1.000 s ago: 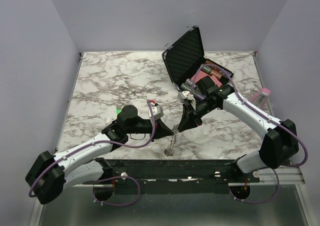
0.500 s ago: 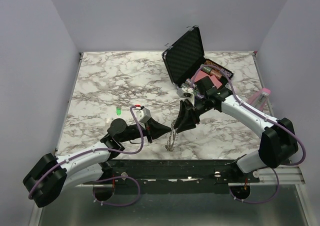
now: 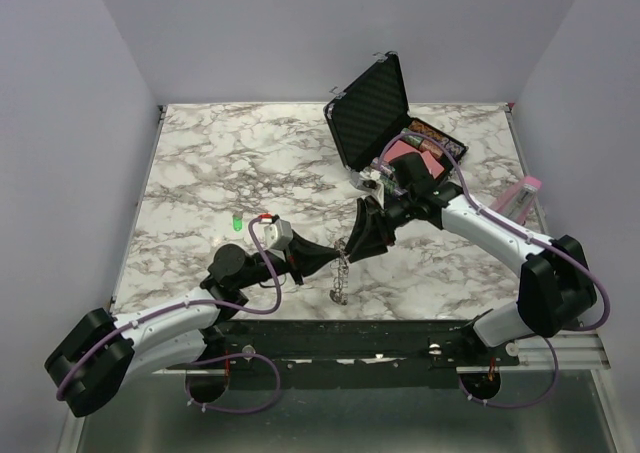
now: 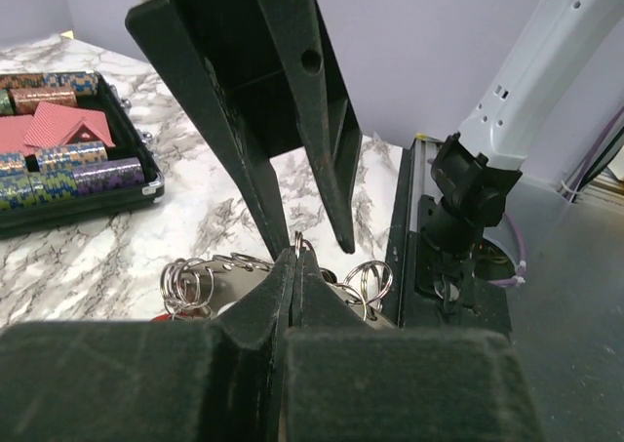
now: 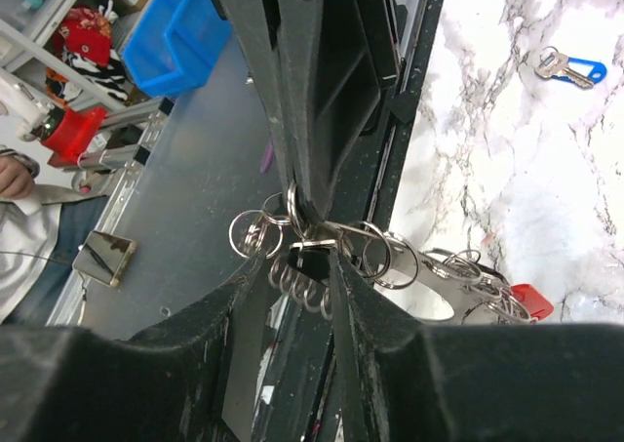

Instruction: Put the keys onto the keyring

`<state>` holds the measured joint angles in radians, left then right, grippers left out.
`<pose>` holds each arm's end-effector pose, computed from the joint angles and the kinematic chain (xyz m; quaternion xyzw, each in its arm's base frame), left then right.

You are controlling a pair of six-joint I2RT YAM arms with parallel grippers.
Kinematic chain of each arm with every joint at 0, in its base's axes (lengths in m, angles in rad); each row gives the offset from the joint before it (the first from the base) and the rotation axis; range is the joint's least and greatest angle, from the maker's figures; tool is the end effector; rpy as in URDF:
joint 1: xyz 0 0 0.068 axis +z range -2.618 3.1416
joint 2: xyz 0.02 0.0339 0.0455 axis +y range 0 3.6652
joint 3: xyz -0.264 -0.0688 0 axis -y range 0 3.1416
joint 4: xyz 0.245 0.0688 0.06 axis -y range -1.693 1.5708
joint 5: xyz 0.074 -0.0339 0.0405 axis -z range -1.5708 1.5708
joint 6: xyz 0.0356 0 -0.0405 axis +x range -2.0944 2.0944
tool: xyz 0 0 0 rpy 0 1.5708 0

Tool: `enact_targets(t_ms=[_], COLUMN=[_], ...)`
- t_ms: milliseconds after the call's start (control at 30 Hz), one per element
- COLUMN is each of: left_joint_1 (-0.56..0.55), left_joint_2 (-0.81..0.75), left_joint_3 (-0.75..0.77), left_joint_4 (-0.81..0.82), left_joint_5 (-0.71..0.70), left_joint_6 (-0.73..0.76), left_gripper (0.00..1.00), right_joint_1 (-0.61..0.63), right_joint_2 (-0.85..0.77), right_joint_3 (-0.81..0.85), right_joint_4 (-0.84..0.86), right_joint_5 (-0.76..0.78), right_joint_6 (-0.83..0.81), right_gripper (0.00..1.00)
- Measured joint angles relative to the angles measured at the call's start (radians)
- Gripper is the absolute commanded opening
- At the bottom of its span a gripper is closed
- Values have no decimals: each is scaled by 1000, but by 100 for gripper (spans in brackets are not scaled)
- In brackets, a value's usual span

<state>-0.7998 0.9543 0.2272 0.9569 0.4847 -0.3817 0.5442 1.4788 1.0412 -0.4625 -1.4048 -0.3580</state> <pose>0.1226 -0.1500 0.2349 0.3091 0.5511 -0.5475 0.5486 0.2323 0.1816 0.2643 -0.5056 0.5560 0.6308 0.1934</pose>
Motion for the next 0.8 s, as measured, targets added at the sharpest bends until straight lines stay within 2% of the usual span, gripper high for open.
enact_targets(t_ms=[167,600,700,800], left_joint_1=[0,0,0,0], left_joint_2=[-23,-39,-39,-39], left_joint_3=[0,0,0,0], left_joint_4=[4,-2,-2,-2], left_joint_5=[-19,-32,-32,-32], left_joint_6=[11,35,39,43], left_gripper=[0,0,0,0], right_joint_1=[0,0,0,0], right_joint_2=[0,0,-2,-5], right_joint_3=[-15,-34,-44,-60], right_joint_4=[60,182,225,270], right_joint_5=[7,21,21,20], right_joint_6=[68,209,254,301], right_gripper=[31,28,21,7])
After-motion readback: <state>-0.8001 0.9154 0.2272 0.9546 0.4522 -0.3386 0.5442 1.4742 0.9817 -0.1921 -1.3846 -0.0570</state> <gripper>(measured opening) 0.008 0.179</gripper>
